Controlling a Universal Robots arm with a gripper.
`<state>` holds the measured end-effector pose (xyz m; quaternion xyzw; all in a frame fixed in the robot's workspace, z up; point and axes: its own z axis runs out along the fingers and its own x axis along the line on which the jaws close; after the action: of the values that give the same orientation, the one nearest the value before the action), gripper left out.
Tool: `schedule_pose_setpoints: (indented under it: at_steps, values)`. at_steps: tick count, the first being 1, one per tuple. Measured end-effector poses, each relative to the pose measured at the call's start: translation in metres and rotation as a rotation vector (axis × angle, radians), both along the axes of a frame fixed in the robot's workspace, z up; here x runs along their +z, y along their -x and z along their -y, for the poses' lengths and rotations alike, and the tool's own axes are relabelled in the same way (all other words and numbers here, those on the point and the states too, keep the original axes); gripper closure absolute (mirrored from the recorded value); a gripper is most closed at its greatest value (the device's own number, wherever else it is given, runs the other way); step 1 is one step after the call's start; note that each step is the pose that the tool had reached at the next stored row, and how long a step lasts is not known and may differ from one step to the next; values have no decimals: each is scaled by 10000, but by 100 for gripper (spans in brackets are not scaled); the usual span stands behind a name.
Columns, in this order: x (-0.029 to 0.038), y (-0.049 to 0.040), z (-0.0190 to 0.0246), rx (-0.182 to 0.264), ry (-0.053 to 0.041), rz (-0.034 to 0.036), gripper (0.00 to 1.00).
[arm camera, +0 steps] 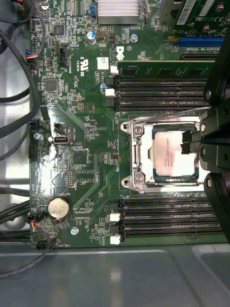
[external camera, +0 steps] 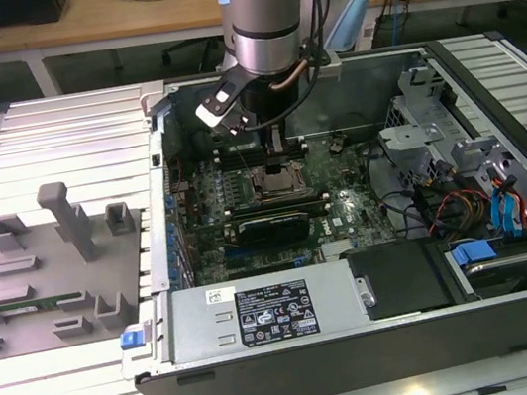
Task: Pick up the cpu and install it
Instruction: 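Close the cpu cover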
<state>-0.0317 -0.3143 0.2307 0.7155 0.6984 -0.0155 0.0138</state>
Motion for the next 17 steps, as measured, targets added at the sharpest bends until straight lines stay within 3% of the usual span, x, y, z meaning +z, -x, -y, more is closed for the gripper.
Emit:
schedule_pose_setpoints:
  at_steps: [6, 11, 17]
  values:
    - [-5, 0, 0, 557, 2, 0, 89]
    - [-8, 0, 0, 1985, 3, 0, 89]
    - [-11, 0, 0, 3255, 3, 0, 89]
